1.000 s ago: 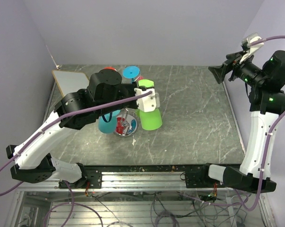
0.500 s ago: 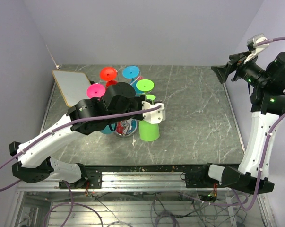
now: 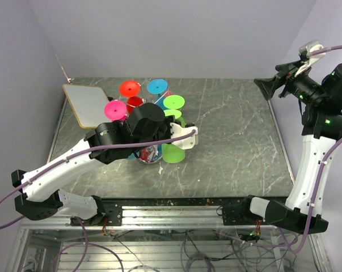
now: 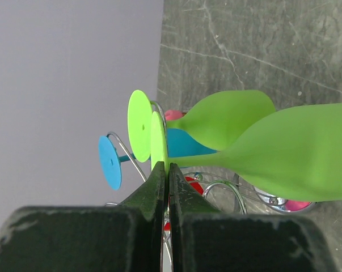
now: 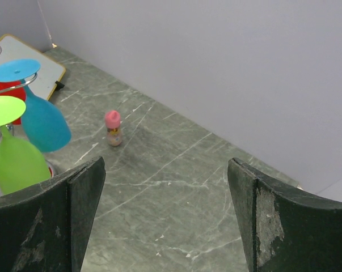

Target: Place the wine glass upside down on the wine glass rack

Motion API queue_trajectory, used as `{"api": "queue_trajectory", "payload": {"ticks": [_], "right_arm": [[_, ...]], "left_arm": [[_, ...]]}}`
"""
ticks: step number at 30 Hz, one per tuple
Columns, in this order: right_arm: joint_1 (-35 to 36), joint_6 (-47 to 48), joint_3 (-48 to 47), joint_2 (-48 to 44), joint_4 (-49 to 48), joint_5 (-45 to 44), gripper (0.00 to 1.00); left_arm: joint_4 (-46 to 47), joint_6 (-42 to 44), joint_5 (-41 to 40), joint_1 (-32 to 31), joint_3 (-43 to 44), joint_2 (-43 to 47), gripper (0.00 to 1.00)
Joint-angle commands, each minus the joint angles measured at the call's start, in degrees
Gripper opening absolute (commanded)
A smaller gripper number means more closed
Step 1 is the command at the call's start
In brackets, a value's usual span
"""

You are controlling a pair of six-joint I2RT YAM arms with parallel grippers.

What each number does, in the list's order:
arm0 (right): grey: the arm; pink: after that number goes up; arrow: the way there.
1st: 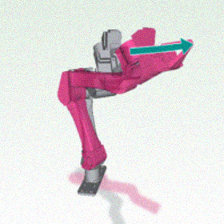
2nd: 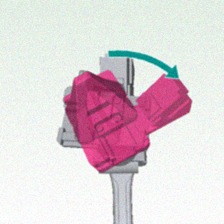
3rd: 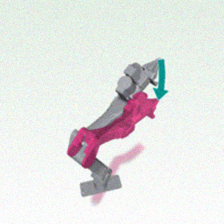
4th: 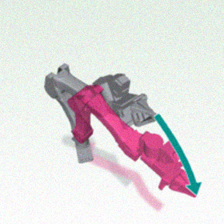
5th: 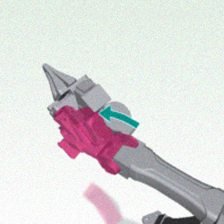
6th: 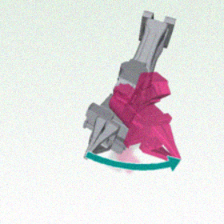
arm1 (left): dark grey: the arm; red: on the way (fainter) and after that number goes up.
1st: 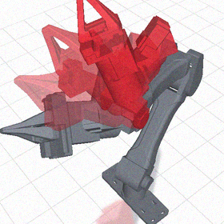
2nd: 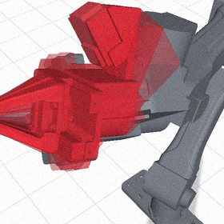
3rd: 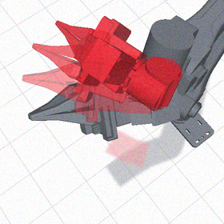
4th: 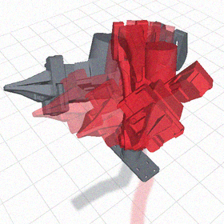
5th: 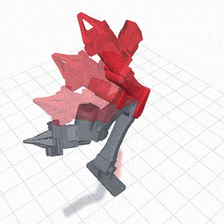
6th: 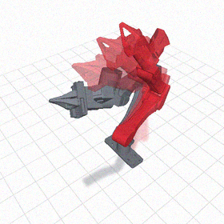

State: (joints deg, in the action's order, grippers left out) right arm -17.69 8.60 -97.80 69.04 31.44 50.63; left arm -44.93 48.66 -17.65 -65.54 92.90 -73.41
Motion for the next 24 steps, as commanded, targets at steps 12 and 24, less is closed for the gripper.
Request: {"api": "queue_trajectory", "payload": {"ticks": [12,24], "right_arm": [[-0.85,0.44,1.23,-1.84,-0.69,1.54,0.9],[-1.19,-0.16,1.67,-1.78,-1.28,2.28,0.9]], "left_arm": [[1.75,5.65,-5.53,0.45,-2.14,2.09,0.07],[1.07,7.31,-7.16,1.25,-3.97,3.3,0.07]]}}
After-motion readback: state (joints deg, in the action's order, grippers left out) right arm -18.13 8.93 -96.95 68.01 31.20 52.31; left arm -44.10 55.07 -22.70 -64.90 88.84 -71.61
